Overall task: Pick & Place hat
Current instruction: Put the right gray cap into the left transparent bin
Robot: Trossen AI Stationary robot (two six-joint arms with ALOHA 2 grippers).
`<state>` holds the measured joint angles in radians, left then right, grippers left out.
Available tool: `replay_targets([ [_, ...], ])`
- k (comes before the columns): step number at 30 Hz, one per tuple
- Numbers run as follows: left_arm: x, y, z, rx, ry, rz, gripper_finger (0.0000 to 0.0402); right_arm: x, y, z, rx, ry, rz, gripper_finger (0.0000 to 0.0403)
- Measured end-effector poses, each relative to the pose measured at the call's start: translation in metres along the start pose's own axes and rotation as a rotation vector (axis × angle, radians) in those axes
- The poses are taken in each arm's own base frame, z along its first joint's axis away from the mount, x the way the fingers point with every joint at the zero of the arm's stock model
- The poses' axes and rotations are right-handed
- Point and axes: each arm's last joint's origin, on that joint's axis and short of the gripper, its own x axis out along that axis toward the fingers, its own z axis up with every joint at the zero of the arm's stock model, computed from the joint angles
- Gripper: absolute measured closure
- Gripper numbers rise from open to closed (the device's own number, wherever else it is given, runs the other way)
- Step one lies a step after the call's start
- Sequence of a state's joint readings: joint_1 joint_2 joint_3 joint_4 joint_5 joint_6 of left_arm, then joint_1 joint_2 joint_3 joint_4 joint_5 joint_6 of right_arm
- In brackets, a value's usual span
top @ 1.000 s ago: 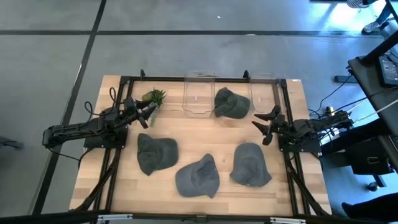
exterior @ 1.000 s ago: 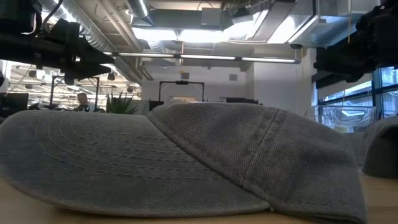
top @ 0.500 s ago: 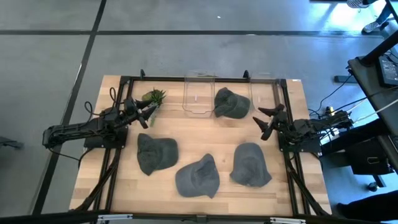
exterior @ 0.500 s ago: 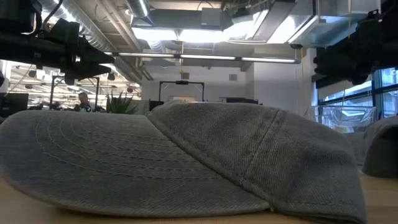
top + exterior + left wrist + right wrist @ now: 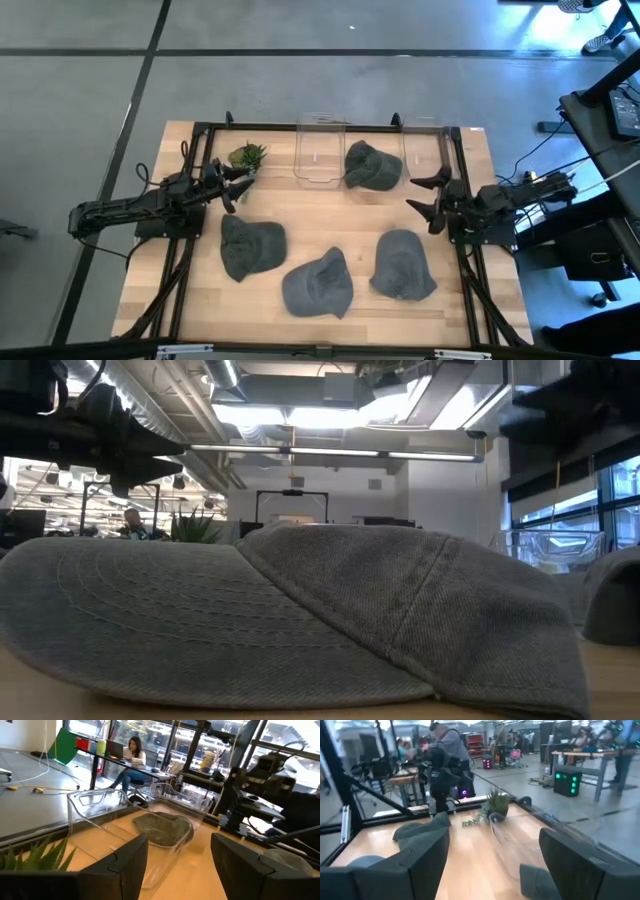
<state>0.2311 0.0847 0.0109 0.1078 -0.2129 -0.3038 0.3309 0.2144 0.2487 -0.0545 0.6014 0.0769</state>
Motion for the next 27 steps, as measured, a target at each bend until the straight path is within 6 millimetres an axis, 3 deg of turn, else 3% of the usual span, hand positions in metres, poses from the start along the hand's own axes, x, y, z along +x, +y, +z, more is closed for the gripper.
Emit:
replay_targets([
  [6, 0.000, 0.000, 0.000, 0.002, -0.002, 0.008, 0.0191, 0.016, 0.016, 0.031, -0.045, 0.305, 0.049, 0.0096],
  [10, 0.000, 0.001, 0.000, 0.003, -0.008, 0.028, 0.0192, 0.032, 0.029, 0.033, 0.005, 0.567, 0.025, 0.0096],
  [17, 0.000, 0.001, 0.000, 0.003, -0.009, 0.031, 0.0191, 0.060, 0.049, 0.000, 0.029, 0.980, 0.028, 0.0096],
  [22, 0.000, 0.001, 0.000, 0.003, -0.008, 0.031, 0.0190, 0.073, 0.043, -0.024, 0.073, 1.213, -0.022, 0.0095],
  [27, 0.000, 0.001, 0.000, 0.003, -0.001, 0.018, 0.0192, 0.087, 0.033, -0.033, 0.079, 1.281, 0.024, 0.0095],
])
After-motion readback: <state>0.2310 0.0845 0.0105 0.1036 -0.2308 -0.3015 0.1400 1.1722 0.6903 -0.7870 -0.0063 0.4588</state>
